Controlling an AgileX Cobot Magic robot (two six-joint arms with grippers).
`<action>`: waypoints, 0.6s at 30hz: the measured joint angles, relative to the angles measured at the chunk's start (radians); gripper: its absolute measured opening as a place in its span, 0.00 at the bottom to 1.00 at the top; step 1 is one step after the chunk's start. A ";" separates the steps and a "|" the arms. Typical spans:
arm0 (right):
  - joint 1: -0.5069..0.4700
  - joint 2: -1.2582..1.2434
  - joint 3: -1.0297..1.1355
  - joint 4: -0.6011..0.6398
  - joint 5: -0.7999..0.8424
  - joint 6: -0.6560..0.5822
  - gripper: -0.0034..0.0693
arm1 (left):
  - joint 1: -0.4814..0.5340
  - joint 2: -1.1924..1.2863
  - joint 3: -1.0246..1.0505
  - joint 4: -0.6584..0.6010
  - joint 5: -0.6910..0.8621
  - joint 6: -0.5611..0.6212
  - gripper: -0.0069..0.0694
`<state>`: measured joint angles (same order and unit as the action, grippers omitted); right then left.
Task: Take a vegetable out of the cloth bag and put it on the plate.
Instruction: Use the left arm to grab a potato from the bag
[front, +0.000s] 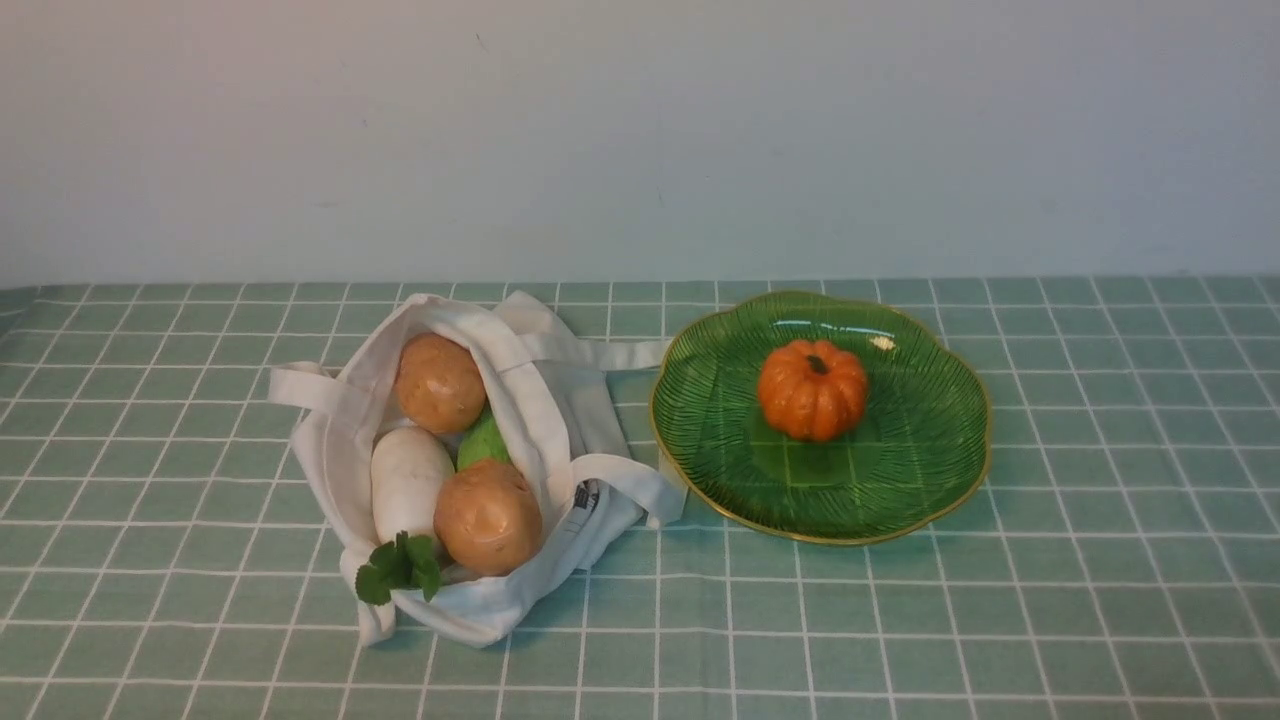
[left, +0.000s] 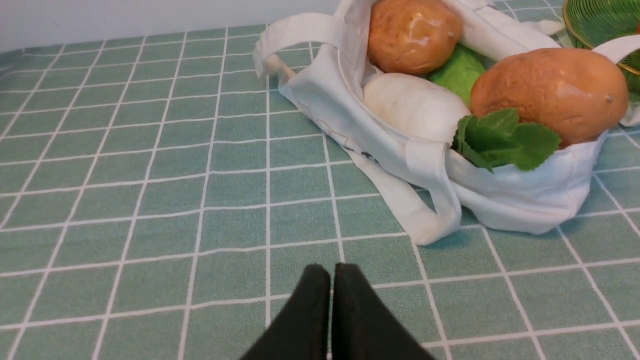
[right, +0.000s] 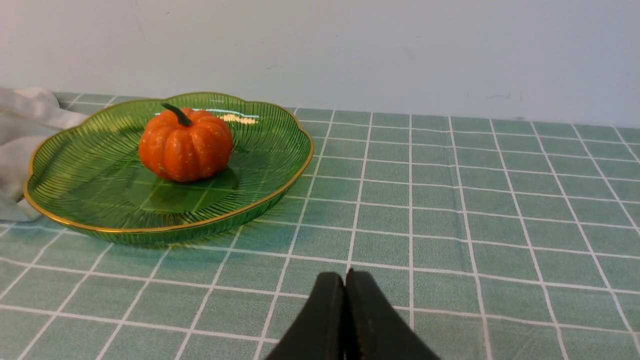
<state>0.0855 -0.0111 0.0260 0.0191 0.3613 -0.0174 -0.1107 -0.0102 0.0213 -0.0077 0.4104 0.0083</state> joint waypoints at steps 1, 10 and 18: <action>0.000 0.000 0.000 0.000 0.000 0.000 0.03 | 0.000 0.000 0.000 0.000 0.000 0.000 0.08; 0.000 0.000 0.000 0.000 0.000 0.000 0.03 | 0.000 0.000 0.000 0.000 0.000 0.000 0.08; 0.000 0.000 0.000 0.000 0.000 0.000 0.03 | 0.000 0.000 0.000 -0.027 0.000 -0.028 0.08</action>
<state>0.0855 -0.0111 0.0260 0.0191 0.3613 -0.0174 -0.1107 -0.0102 0.0213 -0.0347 0.4104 -0.0200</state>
